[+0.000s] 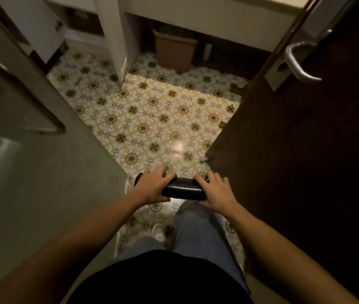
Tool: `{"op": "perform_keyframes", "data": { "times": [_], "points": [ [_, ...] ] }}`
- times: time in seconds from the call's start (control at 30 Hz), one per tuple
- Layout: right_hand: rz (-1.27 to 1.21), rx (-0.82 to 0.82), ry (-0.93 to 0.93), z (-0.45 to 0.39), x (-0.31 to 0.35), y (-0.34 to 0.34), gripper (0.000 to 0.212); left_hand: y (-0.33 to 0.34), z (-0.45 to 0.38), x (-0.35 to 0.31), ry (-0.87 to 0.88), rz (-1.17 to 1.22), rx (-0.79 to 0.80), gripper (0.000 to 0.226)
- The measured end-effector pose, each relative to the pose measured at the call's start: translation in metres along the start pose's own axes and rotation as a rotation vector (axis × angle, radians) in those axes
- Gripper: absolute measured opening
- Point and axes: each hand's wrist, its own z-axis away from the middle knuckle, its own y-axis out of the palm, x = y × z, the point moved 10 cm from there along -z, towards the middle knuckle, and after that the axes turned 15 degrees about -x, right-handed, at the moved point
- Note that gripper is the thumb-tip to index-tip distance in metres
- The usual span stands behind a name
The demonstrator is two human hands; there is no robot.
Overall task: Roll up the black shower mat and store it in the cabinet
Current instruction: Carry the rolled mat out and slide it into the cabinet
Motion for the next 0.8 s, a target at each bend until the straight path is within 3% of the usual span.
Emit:
{"op": "perform_keyframes", "data": {
  "times": [0.5,0.8],
  "points": [
    [0.009,0.103,-0.267,-0.315,-0.055,-0.006,0.080,-0.017,-0.206,0.187,-0.299,0.066,0.007,0.081],
    [0.036,0.121,-0.466,-0.466,-0.022,-0.016,0.079,-0.032,-0.258,0.305,-0.426,0.118,-0.023,0.075]
  ]
}}
